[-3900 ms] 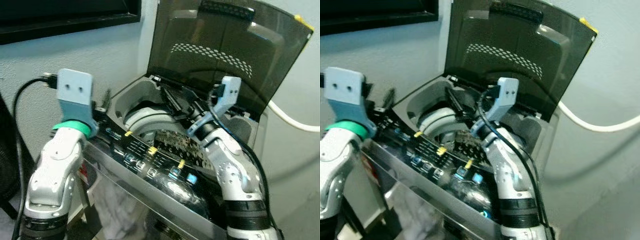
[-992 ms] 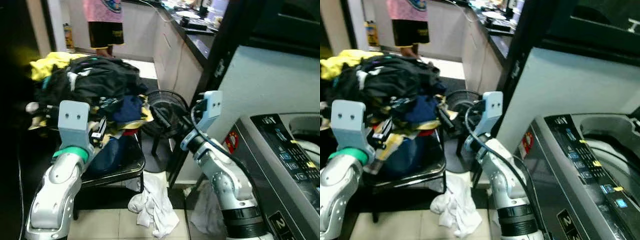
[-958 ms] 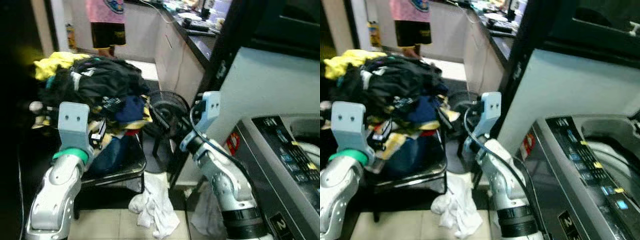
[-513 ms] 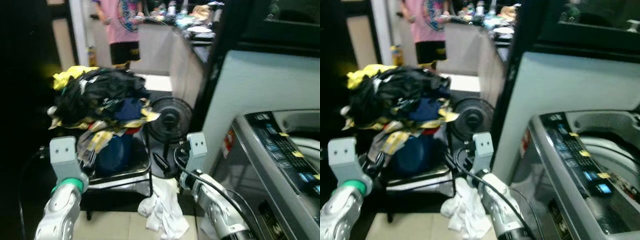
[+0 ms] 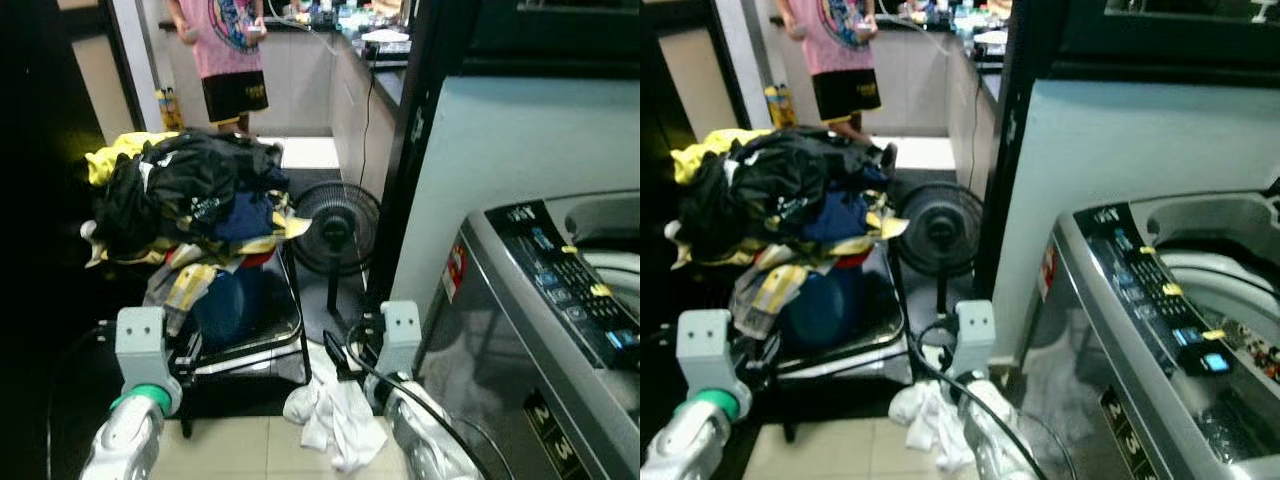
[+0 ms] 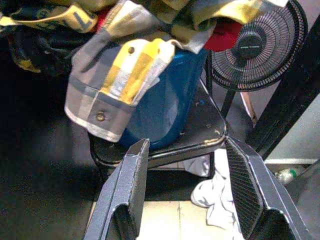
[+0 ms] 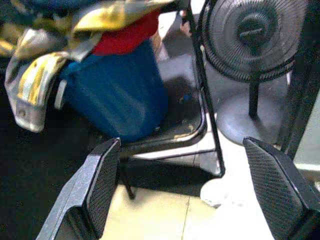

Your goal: Clothes washing

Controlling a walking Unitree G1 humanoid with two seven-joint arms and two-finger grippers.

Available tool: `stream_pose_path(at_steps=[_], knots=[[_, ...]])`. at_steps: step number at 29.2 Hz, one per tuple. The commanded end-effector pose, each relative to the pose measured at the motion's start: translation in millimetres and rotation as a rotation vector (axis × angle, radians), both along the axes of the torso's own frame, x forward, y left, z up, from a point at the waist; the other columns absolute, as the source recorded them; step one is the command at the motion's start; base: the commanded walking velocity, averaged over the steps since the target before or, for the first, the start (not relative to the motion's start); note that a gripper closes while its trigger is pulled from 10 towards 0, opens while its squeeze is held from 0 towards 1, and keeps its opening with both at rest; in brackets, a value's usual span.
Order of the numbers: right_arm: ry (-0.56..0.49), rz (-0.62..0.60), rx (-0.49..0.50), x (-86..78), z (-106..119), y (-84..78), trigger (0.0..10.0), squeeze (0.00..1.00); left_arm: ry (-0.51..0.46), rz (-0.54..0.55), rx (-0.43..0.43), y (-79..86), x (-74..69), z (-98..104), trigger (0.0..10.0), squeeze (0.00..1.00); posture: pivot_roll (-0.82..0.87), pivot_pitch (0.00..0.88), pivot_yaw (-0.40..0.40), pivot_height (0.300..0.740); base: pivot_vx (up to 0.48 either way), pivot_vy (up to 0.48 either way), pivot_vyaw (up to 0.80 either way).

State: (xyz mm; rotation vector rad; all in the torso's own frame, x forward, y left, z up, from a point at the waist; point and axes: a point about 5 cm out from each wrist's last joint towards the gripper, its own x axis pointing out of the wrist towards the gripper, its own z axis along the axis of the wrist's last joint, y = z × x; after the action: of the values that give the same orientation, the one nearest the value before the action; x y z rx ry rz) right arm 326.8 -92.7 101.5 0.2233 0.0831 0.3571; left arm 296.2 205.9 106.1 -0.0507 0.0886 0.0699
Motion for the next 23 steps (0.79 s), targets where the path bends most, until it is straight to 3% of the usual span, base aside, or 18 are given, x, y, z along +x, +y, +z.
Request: stream_pose_path(at_steps=[1,3,11,16,23], knots=[[-0.016,0.011,0.02,-0.1,0,-0.5,10.0,0.0,0.01,0.001,0.003,-2.0,-1.1,-6,10.0,0.0,0.03,0.0,0.037,0.74,0.0,0.0,0.0],[-0.034,0.032,0.068,2.1,3,1.2,10.0,0.0,-0.008,-0.008,-0.021,-2.8,-0.2,-5,10.0,0.0,0.03,0.0,0.036,0.74,0.0,0.0,0.0],[-0.045,0.051,0.059,4.5,5,1.7,10.0,0.0,-0.068,-0.016,0.004,-4.0,2.7,2,10.0,0.0,0.03,0.0,0.016,0.74,0.0,0.0,0.0],[-0.078,0.083,0.039,3.8,8,4.1,10.0,0.0,-0.12,-0.022,0.033,-10.6,5.9,8,10.0,0.0,0.02,0.0,0.01,0.74,0.294,0.0,0.0],[-0.105,0.102,0.013,5.5,11,4.1,10.0,0.0,-0.129,-0.032,0.032,-14.1,9.0,8,10.0,0.0,0.01,0.0,0.001,0.74,0.307,0.0,0.8]])
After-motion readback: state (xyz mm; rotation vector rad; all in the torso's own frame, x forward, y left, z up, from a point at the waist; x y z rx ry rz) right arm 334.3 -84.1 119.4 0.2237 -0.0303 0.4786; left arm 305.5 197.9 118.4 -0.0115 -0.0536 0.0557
